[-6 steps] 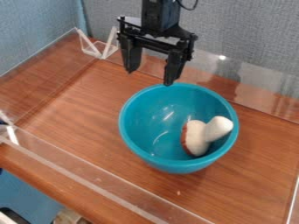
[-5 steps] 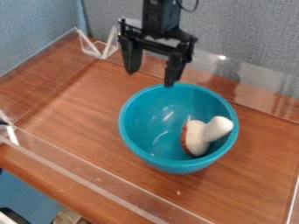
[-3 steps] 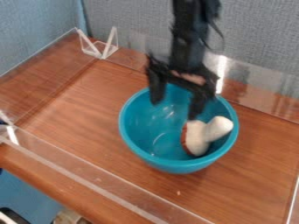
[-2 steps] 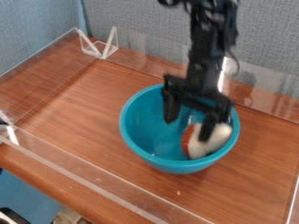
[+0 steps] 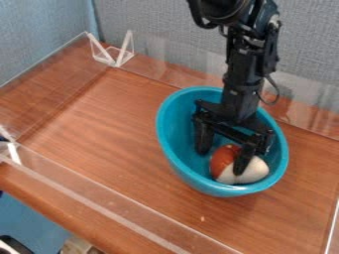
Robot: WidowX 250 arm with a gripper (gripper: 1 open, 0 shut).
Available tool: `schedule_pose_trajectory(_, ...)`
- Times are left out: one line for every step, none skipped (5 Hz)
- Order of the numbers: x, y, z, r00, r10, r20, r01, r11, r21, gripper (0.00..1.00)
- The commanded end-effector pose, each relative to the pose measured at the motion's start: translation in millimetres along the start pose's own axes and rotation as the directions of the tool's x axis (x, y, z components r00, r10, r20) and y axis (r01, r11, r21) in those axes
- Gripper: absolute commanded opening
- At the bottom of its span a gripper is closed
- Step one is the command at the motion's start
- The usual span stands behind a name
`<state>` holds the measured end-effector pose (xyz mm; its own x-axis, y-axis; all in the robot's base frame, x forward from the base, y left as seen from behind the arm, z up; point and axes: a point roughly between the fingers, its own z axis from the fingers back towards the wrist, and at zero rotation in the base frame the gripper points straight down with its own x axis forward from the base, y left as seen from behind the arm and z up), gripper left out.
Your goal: Remove the mushroom from inside the blue bowl and put it on the table
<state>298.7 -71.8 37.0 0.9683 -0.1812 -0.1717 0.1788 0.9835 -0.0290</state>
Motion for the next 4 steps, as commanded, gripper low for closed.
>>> schedule_pose_trajectory(2.3,4,-0.9,1.000,0.004,0.013,-0.004,1.000,0.011,1.00)
schedule_pose_trajectory(2.1,9,-2.6,1.000,0.010,0.008,-0.010,1.000,0.015,1.00)
schedule_pose_trajectory(1.8,13,-4.2,1.000,0.016,0.004,-0.016,1.000,0.019,1.00)
schedule_pose_trajectory(1.4,17,-5.7,1.000,0.021,-0.001,-0.021,1.000,0.023,1.00)
